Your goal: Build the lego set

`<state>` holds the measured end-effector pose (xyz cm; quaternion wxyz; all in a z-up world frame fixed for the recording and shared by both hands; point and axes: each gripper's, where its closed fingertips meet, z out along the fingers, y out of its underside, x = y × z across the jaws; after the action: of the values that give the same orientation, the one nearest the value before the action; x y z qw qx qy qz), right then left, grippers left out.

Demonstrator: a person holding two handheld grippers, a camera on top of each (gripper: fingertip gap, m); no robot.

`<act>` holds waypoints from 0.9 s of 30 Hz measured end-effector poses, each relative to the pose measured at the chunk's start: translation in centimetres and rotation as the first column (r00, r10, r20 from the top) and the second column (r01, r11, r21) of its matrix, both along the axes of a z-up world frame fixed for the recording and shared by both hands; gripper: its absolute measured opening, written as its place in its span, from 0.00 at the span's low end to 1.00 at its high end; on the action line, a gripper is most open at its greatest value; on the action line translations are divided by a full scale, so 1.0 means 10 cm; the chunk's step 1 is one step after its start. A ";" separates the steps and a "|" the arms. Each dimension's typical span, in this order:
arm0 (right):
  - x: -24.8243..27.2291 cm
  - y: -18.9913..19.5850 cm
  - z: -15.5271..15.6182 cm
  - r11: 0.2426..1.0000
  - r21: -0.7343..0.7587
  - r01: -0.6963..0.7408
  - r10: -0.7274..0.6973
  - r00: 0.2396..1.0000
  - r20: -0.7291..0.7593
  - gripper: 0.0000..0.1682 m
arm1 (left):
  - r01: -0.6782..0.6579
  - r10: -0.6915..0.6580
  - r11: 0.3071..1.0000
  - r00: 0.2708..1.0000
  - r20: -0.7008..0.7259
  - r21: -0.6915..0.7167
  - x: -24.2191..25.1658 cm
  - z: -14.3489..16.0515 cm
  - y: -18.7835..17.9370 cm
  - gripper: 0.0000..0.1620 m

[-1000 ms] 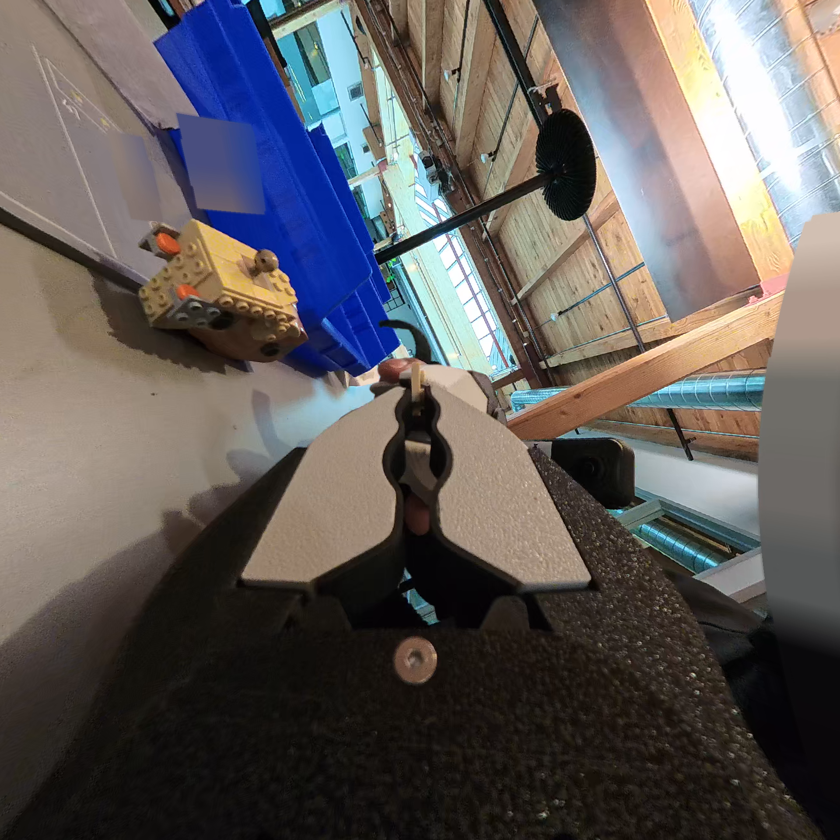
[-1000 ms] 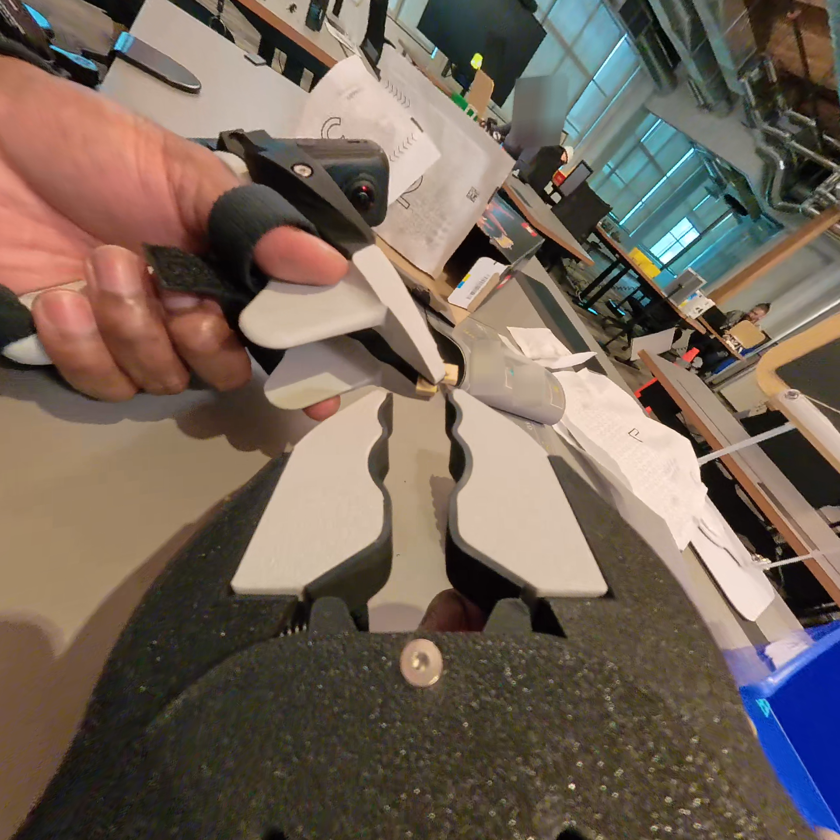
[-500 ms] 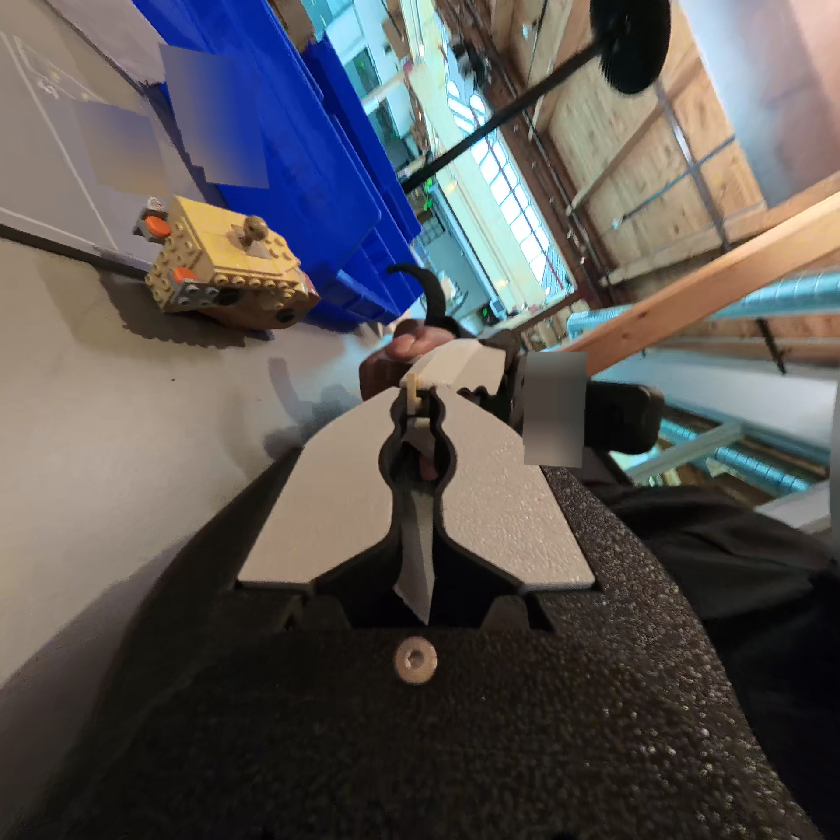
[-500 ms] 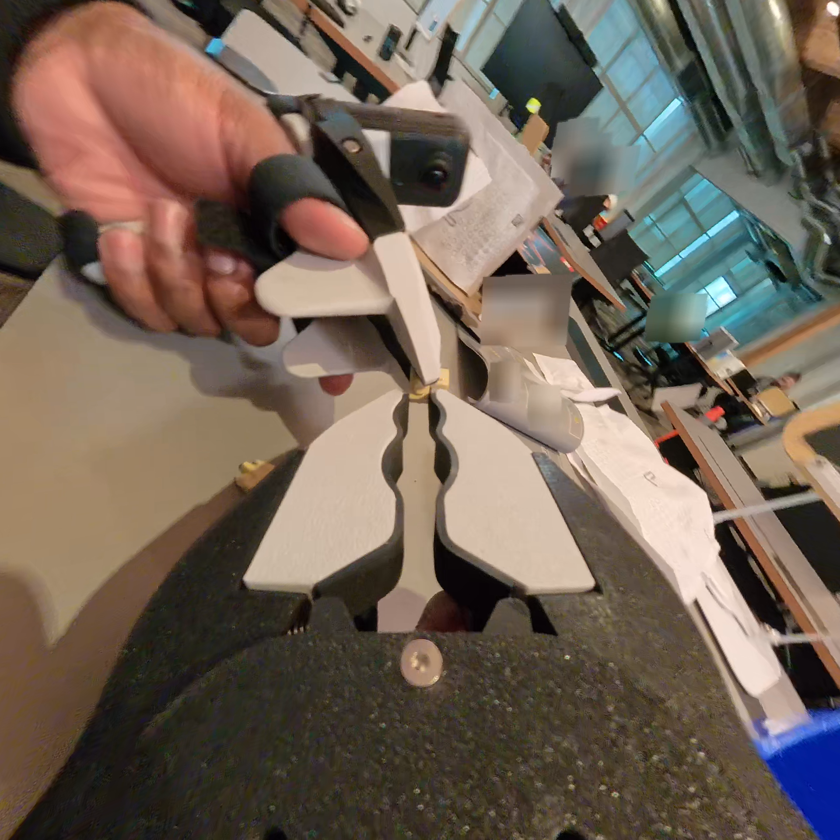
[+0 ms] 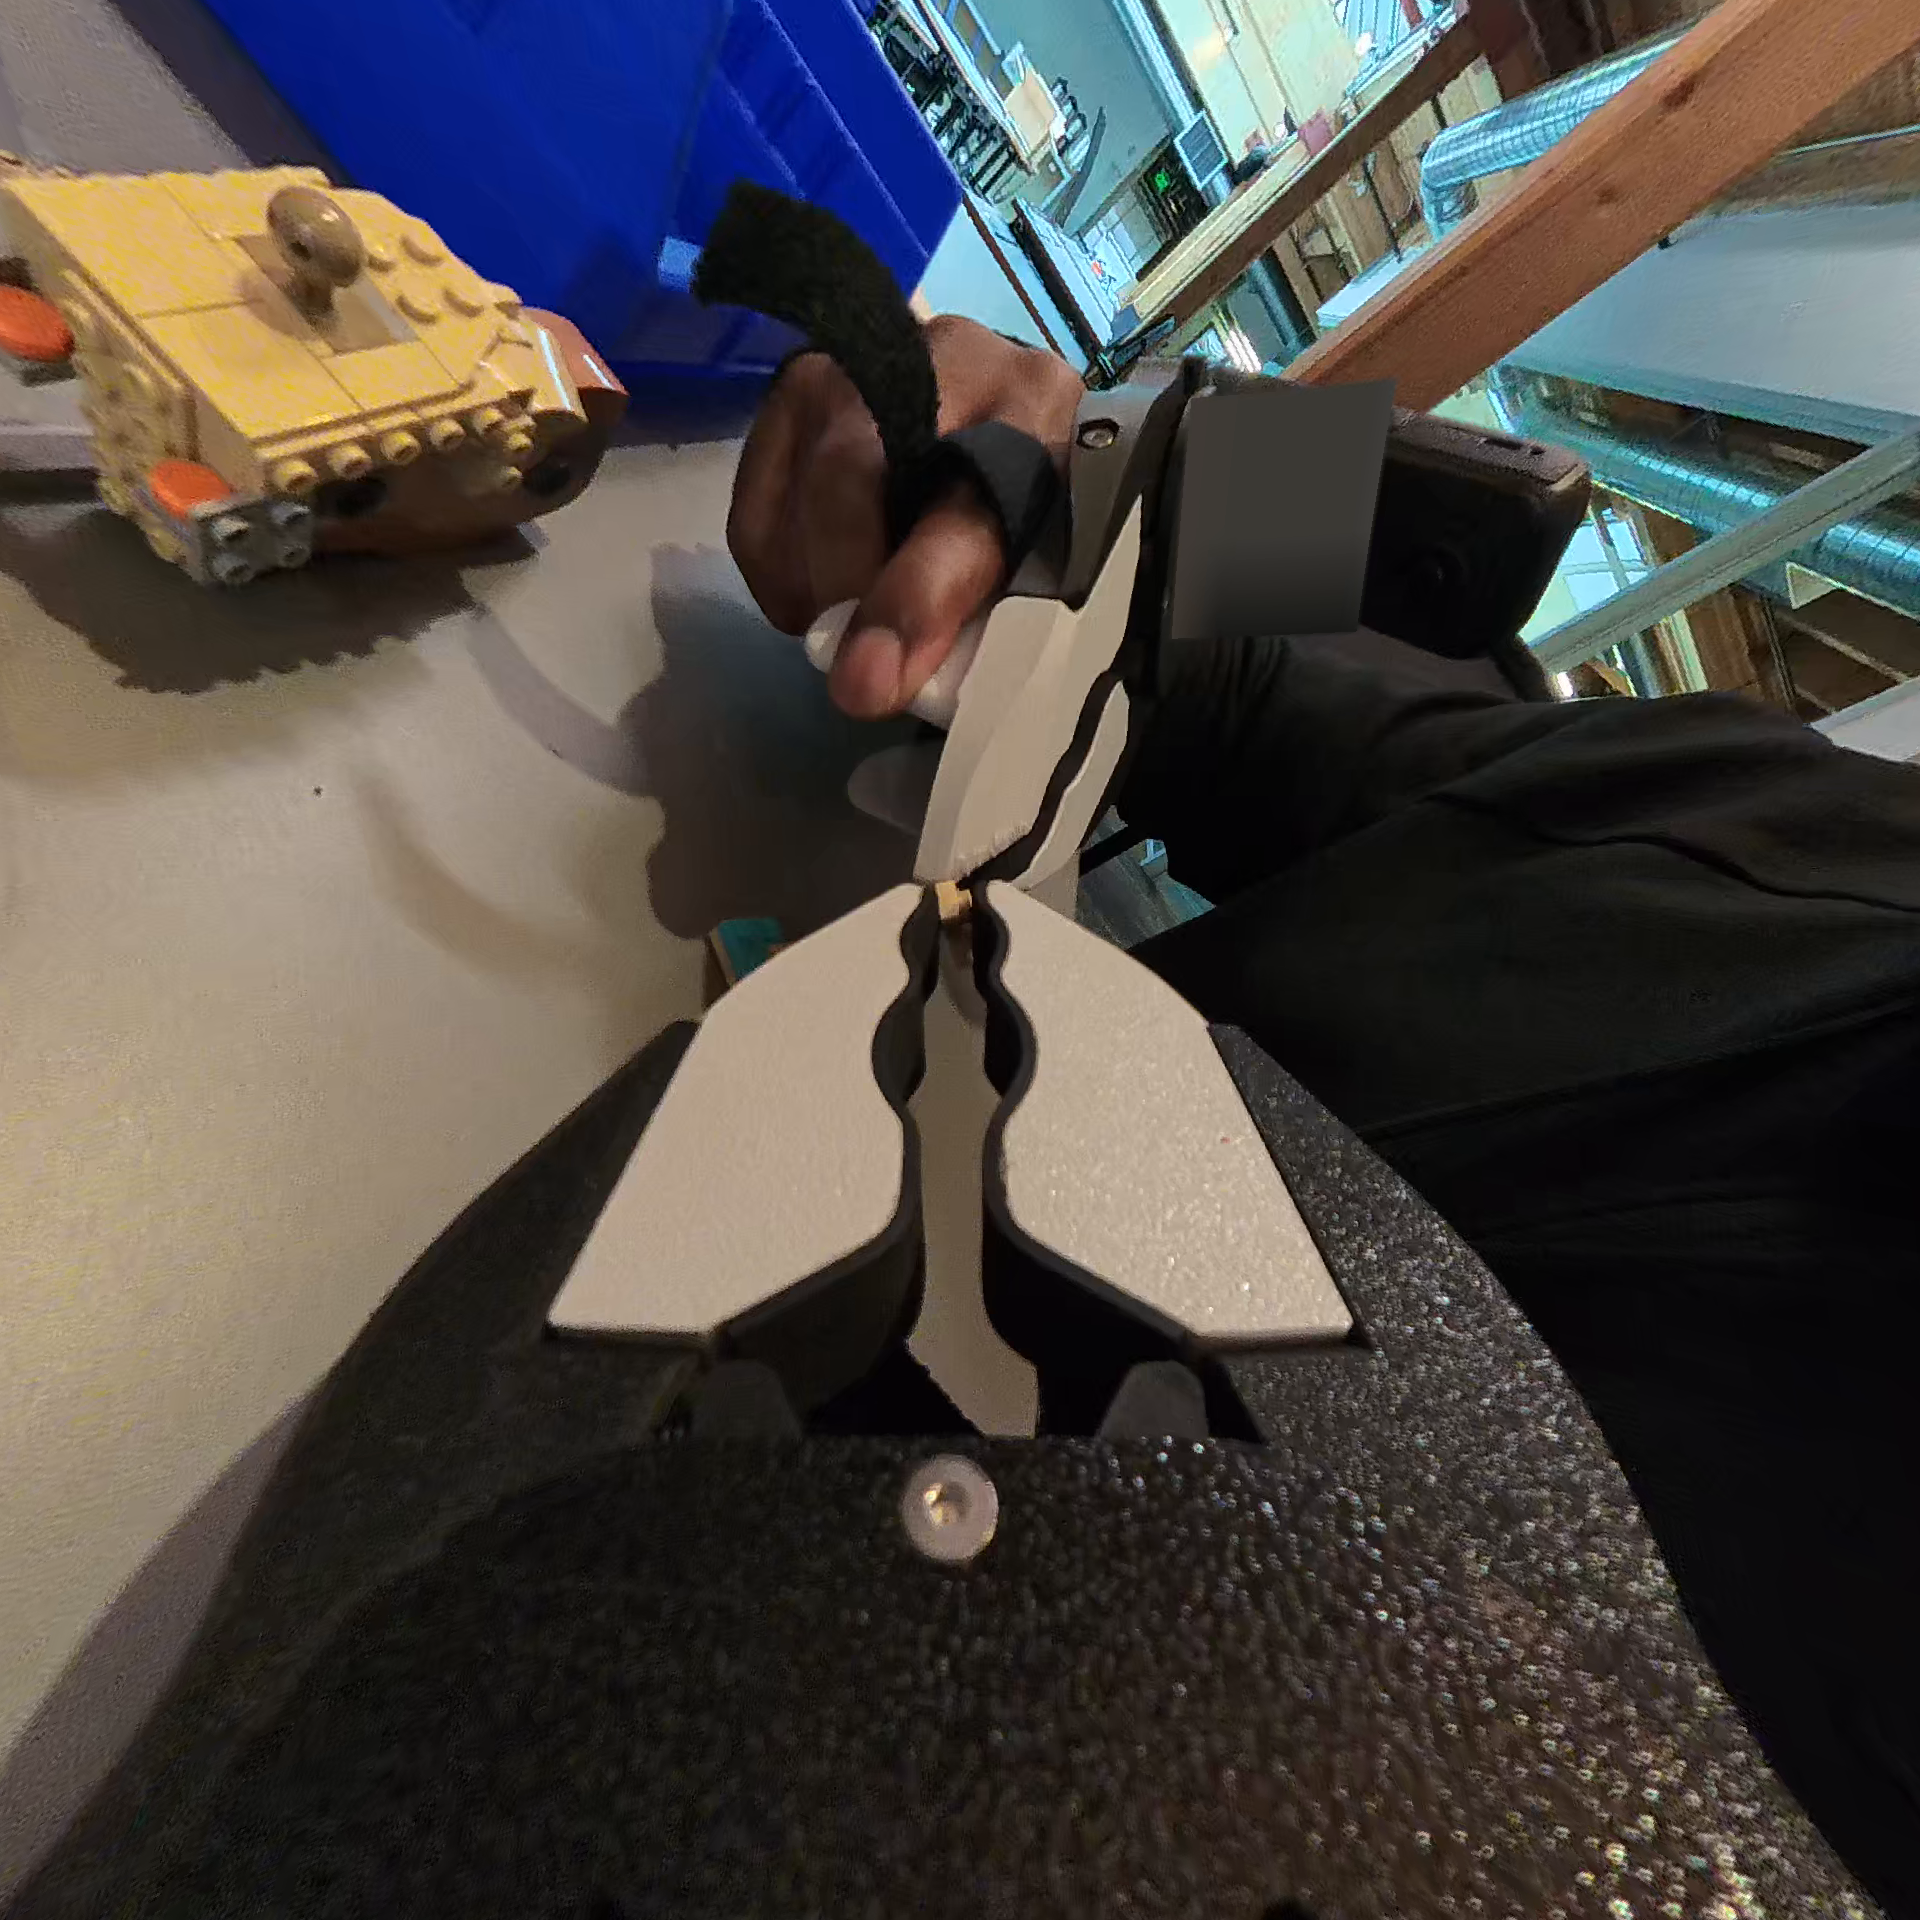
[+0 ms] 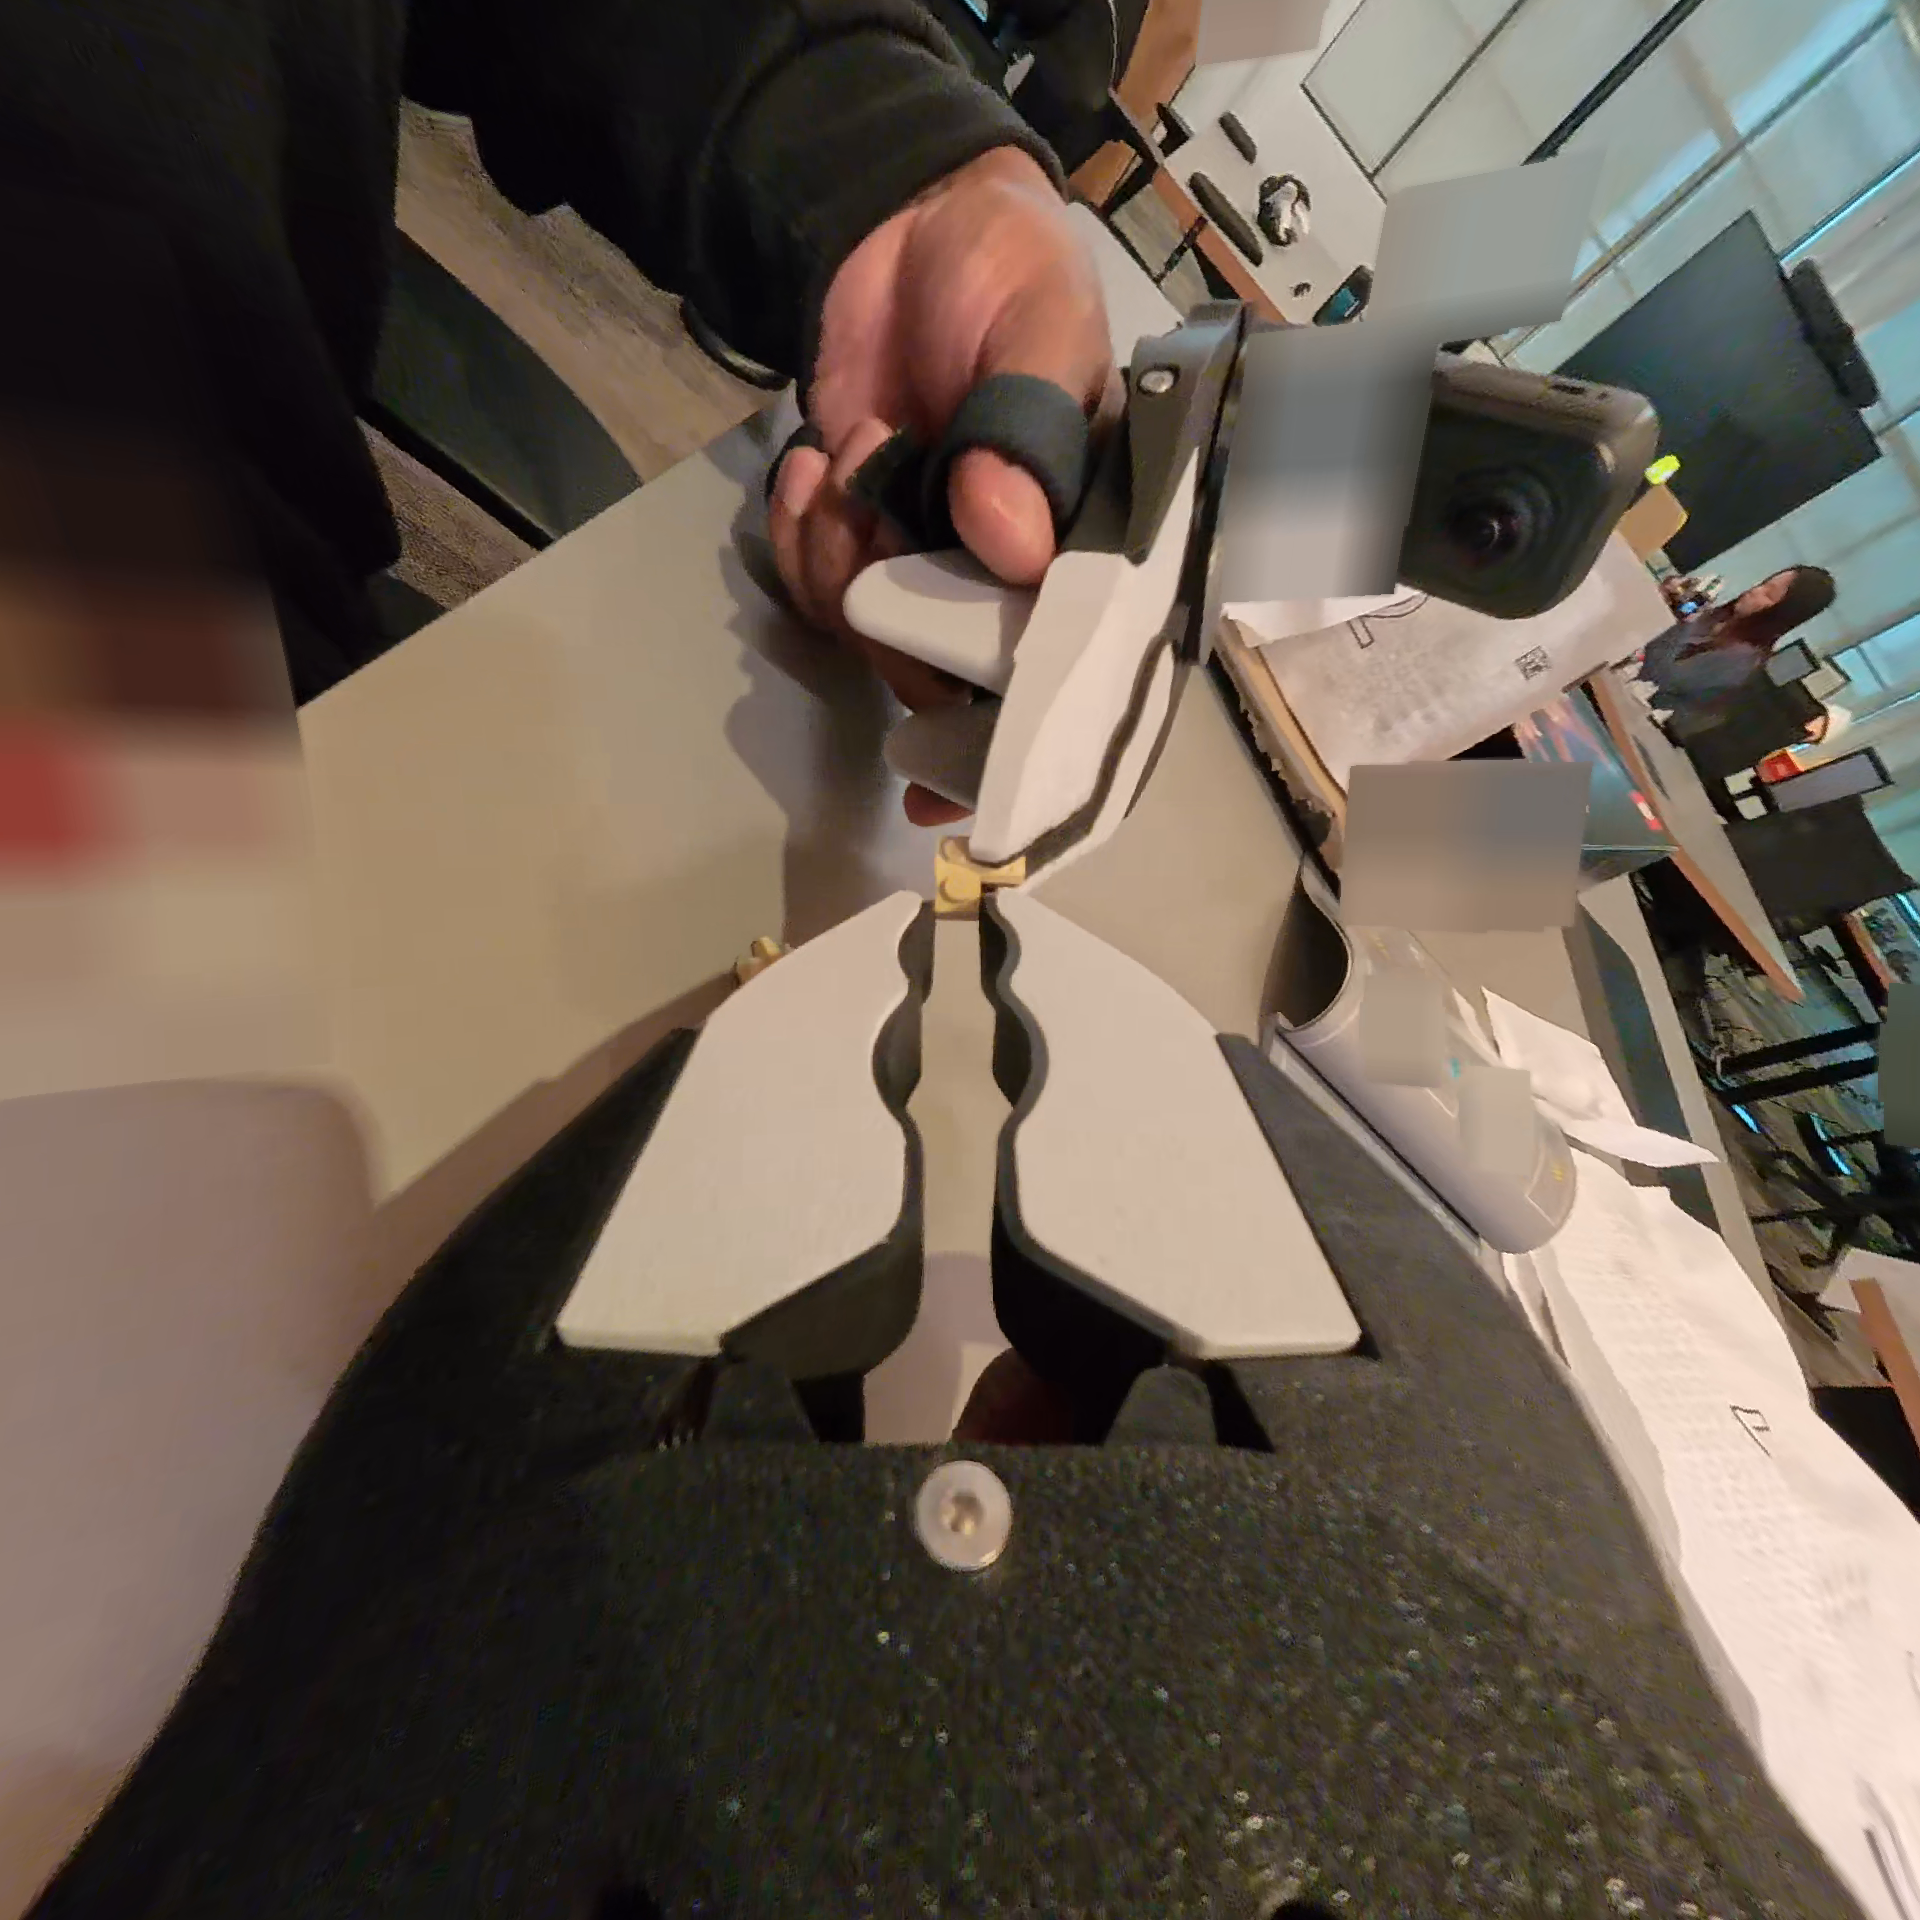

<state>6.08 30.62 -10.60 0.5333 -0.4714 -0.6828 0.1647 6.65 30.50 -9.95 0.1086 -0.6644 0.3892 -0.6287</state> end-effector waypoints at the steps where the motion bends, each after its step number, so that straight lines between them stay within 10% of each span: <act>1: 0.01 0.01 -0.01 1.000 0.000 0.000 0.000 1.000 0.002 0.05 | -0.006 0.006 1.000 1.000 -0.003 -0.007 0.01 -0.01 0.01 0.03; 27: 0.18 0.01 -0.54 0.935 -0.353 0.008 0.110 0.943 0.314 0.13 | -0.131 0.125 0.990 0.985 -0.120 -0.051 0.06 -0.24 0.10 0.03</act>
<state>7.83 30.72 -15.98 0.3149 -0.5613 -0.7341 0.2164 7.24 31.48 -12.37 0.1065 -0.7264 0.3329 -0.5918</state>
